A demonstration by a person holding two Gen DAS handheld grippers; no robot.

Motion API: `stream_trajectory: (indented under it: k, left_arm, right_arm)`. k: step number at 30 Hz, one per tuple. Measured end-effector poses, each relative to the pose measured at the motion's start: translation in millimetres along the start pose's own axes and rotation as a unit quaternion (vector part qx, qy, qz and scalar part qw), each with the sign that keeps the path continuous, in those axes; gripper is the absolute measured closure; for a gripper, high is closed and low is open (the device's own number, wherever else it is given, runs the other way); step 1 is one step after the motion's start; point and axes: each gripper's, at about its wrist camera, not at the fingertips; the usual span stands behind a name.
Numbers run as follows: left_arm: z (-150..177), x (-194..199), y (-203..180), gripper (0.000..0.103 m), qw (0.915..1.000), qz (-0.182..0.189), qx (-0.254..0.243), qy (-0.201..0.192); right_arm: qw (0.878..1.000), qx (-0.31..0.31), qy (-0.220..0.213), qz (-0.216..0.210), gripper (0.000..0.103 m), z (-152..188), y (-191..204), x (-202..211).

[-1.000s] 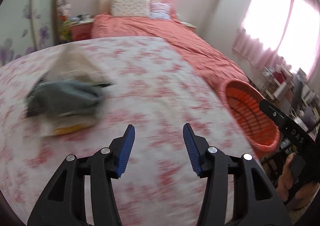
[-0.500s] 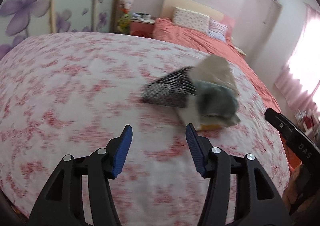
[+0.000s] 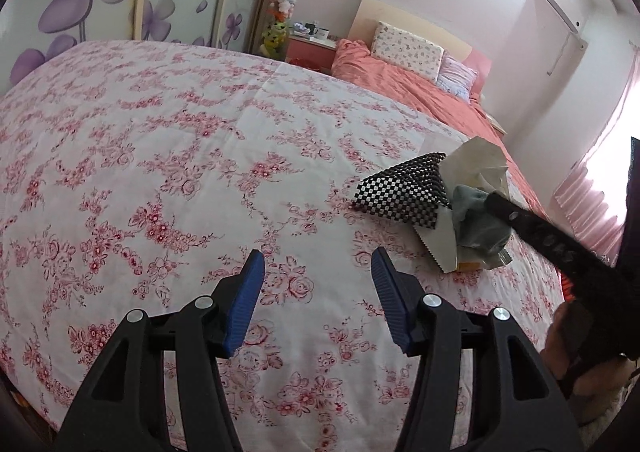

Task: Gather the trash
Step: 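Grasp the white crumpled paper with the left tool while the right grasps the grey-green cloth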

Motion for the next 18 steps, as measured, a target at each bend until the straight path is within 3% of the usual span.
stream_trajectory:
  k: [1, 3, 5, 18]
  left_arm:
    - [0.9, 0.0, 0.3, 0.047, 1.0, 0.001, 0.001, 0.001]
    - [1.7, 0.6, 0.6, 0.047, 1.0, 0.002, 0.001, 0.001]
    - [1.8, -0.6, 0.2, 0.047, 1.0, 0.003, 0.0, 0.002]
    - [5.5, -7.0, -28.9, 0.047, 0.9992, 0.029, -0.024, 0.009]
  right_arm:
    - [1.0, -0.001, 0.01, 0.0, 0.059, 3.3, -2.4, -2.6]
    - [1.0, -0.006, 0.024, -0.003, 0.084, 11.7, -8.1, -4.2]
    - [0.999, -0.011, 0.036, -0.002, 0.094, 21.3, -17.3, -3.5]
    - [0.998, -0.028, -0.011, 0.058, 0.097, 42.3, -84.4, 46.8]
Point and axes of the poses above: each gripper's, at about its wrist camera, not at the fingertips, and x roughly against the way its jaws point, y to its left, z to its underside, and after that the axes turned 8 degrees about -y, right-handed
